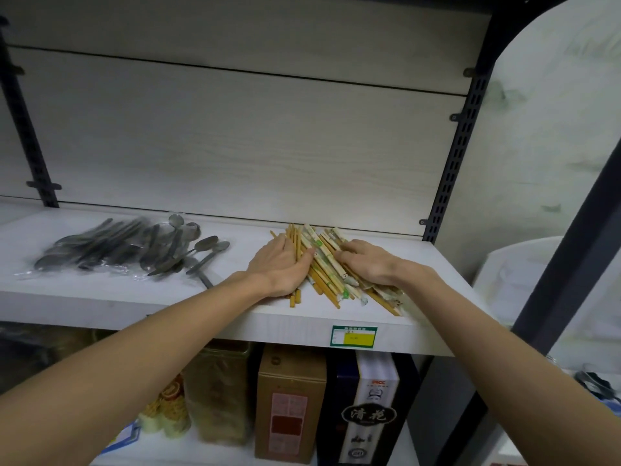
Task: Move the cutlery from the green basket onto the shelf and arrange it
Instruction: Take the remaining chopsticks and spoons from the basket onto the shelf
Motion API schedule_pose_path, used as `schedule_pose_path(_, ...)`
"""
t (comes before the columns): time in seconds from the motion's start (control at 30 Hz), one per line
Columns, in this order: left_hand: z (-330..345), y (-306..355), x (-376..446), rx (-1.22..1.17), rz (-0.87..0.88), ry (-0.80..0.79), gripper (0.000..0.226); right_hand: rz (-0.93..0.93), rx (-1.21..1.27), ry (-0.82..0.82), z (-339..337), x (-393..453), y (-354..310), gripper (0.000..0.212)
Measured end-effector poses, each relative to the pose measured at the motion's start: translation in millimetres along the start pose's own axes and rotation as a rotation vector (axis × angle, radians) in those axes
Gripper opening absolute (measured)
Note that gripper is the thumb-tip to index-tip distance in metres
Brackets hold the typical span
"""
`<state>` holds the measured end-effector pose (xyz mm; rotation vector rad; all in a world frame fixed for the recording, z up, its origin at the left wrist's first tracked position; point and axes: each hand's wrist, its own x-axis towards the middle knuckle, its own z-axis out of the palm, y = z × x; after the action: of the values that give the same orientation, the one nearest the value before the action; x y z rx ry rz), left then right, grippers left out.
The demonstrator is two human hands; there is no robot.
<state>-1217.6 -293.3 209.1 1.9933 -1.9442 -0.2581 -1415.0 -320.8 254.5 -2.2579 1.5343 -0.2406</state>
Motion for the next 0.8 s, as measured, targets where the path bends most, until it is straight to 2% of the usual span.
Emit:
schedule_pose_path(0.1, -3.7, 3.5, -4.4, -0.079, -0.068, 0.011, 0.078, 0.011, 0.017, 0.016, -0.2, -1.5, -4.2, 0.055)
schedule_pose_path(0.2, -11.1, 1.0, -11.5, -0.100, -0.073, 0.039, 0.077, 0.003, 0.001, 0.134, 2.3, -0.4, -11.1, 0.061)
schedule_pose_path(0.3, -22.8, -9.7, -27.6, -0.022, 0.022, 0.051, 0.071, -0.039, -0.124, 0.271, 8.5, -2.1, -27.3, 0.058)
schedule_pose_path(0.4, -40.2, -29.2, -51.0, 0.159, 0.157, 0.226, 0.061, -0.070, -0.232, 0.352, 21.1, -12.9, -53.1, 0.059)
schedule_pose_path(0.5, -63.4, -59.3, -75.8, 0.308, 0.200, 0.386, 0.062, -0.066, -0.261, 0.386, 40.8, -27.3, -83.1, 0.059)
schedule_pose_path(0.67, -109.7, -132.1, -129.0, 0.317, 0.236, 0.476, 0.053, -0.137, -0.208, 0.581, 80.5, -49.7, -145.6, 0.058)
schedule_pose_path(0.8, -142.5, -205.9, -185.8, 0.318, 0.237, 0.551, 0.049, -0.257, -0.112, 0.767, 121.9, -57.8, -221.4, 0.052)
